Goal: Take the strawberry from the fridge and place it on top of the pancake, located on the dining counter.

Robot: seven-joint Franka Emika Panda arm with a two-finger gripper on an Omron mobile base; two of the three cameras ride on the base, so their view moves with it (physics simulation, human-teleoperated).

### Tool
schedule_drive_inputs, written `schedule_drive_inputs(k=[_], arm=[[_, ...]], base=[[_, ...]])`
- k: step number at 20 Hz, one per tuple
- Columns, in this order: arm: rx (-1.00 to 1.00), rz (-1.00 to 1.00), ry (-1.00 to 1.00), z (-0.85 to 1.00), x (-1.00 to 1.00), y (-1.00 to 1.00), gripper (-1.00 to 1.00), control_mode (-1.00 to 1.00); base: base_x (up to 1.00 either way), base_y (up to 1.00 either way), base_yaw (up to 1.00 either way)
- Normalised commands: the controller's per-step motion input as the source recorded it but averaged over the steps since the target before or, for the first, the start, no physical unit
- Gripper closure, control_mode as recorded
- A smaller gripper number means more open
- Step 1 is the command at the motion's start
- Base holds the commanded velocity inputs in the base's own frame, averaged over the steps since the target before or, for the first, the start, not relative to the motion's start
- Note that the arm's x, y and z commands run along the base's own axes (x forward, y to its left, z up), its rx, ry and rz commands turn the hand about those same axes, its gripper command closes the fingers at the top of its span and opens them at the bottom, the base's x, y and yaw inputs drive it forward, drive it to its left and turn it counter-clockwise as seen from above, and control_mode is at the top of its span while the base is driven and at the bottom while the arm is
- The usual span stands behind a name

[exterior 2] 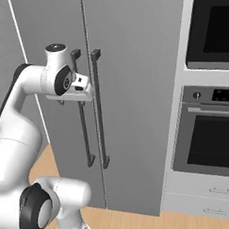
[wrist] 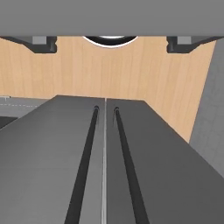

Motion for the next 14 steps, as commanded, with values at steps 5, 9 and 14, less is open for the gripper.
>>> schedule_drive_inputs(k=[5, 9, 14], arm=[[0.00, 0.00, 0.00, 0.00, 0.00, 0.00, -1.00, 1.00], [0.00, 0.00, 0.00, 0.00, -0.03, -0.02, -1.00, -1.00], [0.00, -0.01, -0.21, -0.01, 0.27, -0.19, -1.00, -1.00]], base=[[-0.35, 0.00, 0.00], [0.00, 0.00, 0.00], [0.00, 0.00, 0.00]])
